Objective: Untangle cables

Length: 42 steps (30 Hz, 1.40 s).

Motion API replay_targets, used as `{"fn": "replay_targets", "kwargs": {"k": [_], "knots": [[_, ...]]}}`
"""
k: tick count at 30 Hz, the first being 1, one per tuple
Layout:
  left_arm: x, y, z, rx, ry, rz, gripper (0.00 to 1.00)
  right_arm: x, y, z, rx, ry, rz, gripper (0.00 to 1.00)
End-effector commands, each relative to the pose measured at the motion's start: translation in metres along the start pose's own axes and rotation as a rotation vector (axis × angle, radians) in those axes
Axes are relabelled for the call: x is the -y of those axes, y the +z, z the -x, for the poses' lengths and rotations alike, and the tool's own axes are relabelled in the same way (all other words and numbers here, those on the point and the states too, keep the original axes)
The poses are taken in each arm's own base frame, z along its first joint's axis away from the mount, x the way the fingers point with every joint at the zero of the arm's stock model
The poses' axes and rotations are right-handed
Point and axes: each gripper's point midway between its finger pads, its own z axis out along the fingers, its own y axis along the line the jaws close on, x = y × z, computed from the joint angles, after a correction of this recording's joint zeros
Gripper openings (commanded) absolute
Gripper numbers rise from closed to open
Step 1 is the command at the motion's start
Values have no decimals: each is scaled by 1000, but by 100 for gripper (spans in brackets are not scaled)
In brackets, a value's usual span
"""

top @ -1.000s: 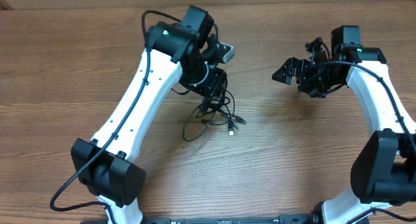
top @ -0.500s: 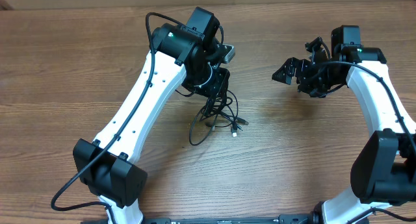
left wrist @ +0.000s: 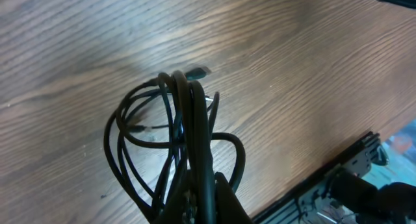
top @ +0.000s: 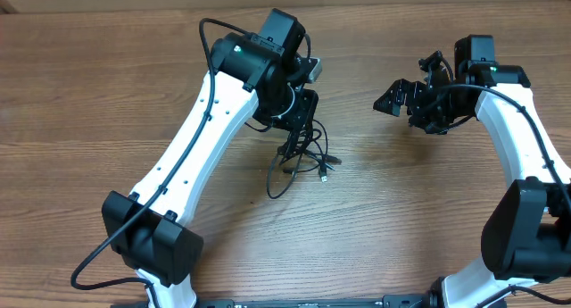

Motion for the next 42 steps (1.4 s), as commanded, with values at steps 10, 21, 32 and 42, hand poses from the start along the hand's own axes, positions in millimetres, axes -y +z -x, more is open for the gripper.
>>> {"fn": "replay_targets", "kwargs": {"k": [10,21,32,42], "knots": [[-14,-3,19,81,207,111,4,0,-3,3,15,-16,-5,100],[-56,-12,15,53,172,295,4,0,-3,3,15,-16,-5,100],[-36,-8,14,52,176,165,4,0,-3,3,15,-16,-5,100],[10,-7,6,34,277,-103,4,0,-3,3,15,-16,-5,100]]}}
